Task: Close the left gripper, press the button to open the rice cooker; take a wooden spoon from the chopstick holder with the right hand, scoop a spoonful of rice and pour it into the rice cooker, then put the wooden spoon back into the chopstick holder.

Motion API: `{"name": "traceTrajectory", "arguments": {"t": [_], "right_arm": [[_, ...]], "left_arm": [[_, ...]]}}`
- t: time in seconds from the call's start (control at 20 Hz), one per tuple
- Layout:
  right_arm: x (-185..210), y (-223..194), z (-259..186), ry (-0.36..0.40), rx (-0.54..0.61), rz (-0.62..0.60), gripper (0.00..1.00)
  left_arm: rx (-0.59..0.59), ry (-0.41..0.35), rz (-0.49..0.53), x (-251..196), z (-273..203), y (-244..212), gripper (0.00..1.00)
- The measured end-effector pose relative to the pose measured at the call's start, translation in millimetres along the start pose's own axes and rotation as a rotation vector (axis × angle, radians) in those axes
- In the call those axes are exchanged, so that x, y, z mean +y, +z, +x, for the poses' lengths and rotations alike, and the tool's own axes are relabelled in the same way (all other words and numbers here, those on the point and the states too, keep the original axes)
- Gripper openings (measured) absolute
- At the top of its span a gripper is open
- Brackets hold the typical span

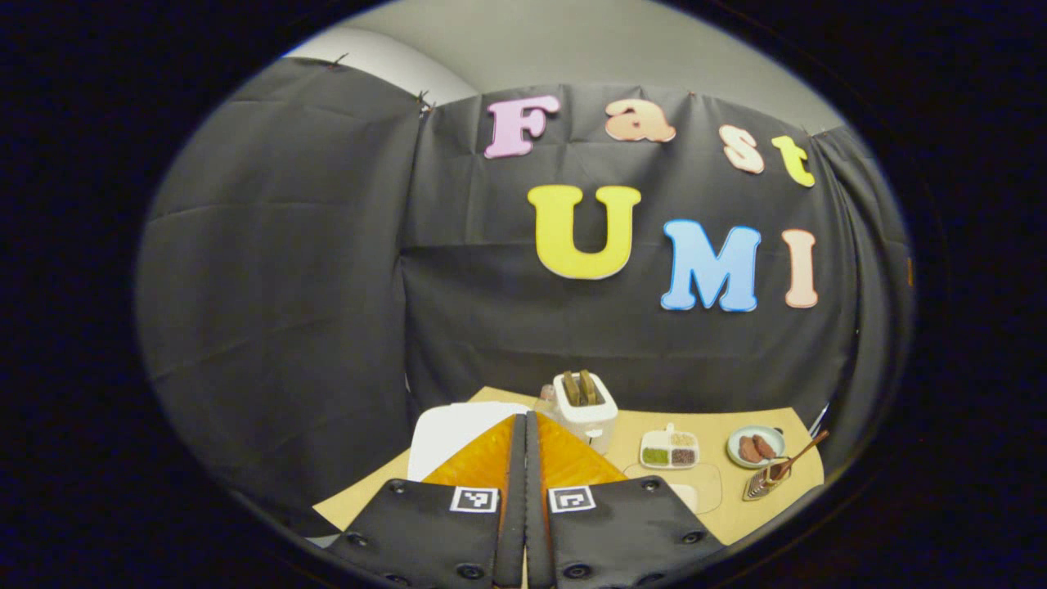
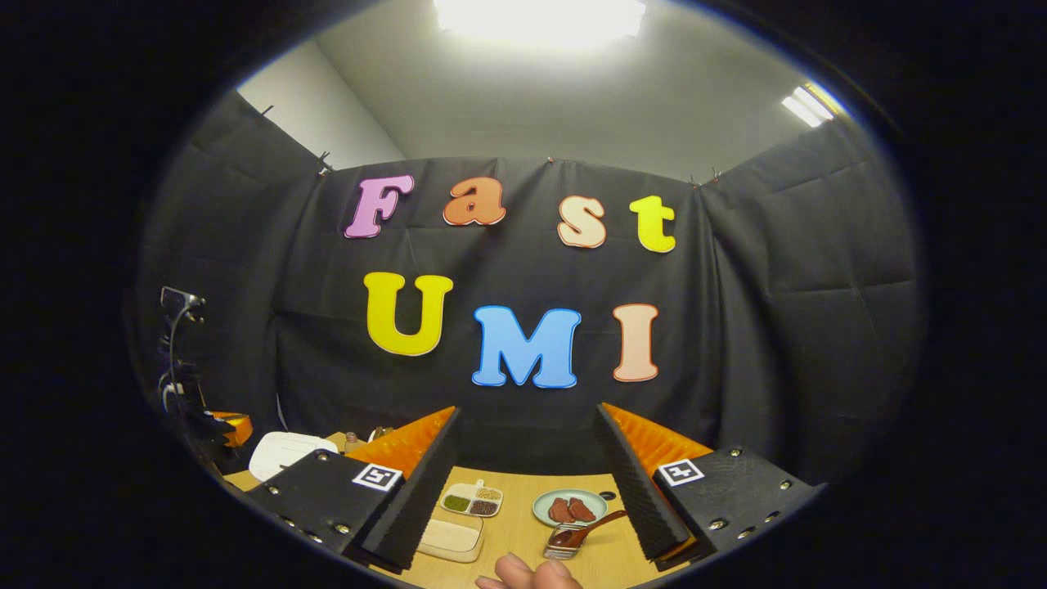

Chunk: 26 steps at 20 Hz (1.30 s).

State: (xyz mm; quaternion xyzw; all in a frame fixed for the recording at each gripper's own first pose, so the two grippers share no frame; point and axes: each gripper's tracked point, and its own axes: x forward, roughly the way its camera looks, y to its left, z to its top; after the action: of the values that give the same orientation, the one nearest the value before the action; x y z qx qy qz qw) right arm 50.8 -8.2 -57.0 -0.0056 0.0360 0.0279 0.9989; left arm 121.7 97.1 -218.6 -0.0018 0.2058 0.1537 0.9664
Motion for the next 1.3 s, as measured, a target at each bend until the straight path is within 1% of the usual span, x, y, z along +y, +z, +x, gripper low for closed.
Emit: {"name": "traceTrajectory", "arguments": {"t": [0.05,0.15,0.2,0.25,0.35,0.45,0.55,0.65,0.75,0.85,0.9,1.0,1.2,1.3], "right_arm": [[1.3,-0.7,1.4,-0.001,0.007,0.009,0.98],[-1.9,-0.9,4.5,-0.040,0.013,-0.009,0.98],[0.2,-5.3,4.7,-0.051,0.033,-0.021,0.98],[8.8,-8.7,5.1,-0.047,0.044,-0.033,0.98],[13.2,-8.8,7.1,-0.066,0.058,-0.073,0.98],[23.1,-7.5,8.4,-0.073,0.064,-0.081,0.98],[27.4,-7.2,8.3,-0.090,0.069,-0.094,0.98],[33.1,-6.4,8.1,-0.098,0.069,-0.105,0.98],[37.0,-8.8,7.1,-0.106,0.077,-0.112,0.98],[42.4,-12.6,6.8,-0.106,0.090,-0.096,0.98],[46.2,-13.7,6.7,-0.101,0.097,-0.077,0.98],[45.6,-12.8,3.6,-0.106,0.097,-0.059,0.98],[40.0,-10.8,-2.0,-0.128,0.087,-0.063,0.98],[36.1,-12.4,-4.3,-0.137,0.086,-0.064,0.98]], "left_arm": [[0.057,0.028,0.001,7.3,19.7,-17.9,0.09],[0.153,0.029,-0.019,16.0,57.0,-53.3,0.08],[0.195,0.029,-0.024,18.2,72.9,-67.3,0.08],[0.222,0.030,-0.026,19.3,85.8,-78.8,0.08],[0.252,0.065,-0.022,28.6,113.2,-94.8,0.08],[0.308,0.089,-0.026,38.2,133.8,-115.5,0.08],[0.389,0.082,-0.034,40.9,143.8,-140.7,0.08],[0.420,0.089,-0.021,48.0,158.9,-157.8,0.09],[0.450,0.068,-0.012,45.0,159.8,-164.2,0.09],[0.484,0.040,0.037,48.2,157.0,-162.9,0.09],[0.461,0.031,0.002,47.3,156.8,-154.9,0.09],[0.329,0.032,-0.080,47.6,156.6,-125.7,0.09],[0.114,0.048,-0.045,56.6,138.5,-64.6,0.08],[0.079,0.042,-0.078,60.9,127.1,-45.5,0.08]]}}
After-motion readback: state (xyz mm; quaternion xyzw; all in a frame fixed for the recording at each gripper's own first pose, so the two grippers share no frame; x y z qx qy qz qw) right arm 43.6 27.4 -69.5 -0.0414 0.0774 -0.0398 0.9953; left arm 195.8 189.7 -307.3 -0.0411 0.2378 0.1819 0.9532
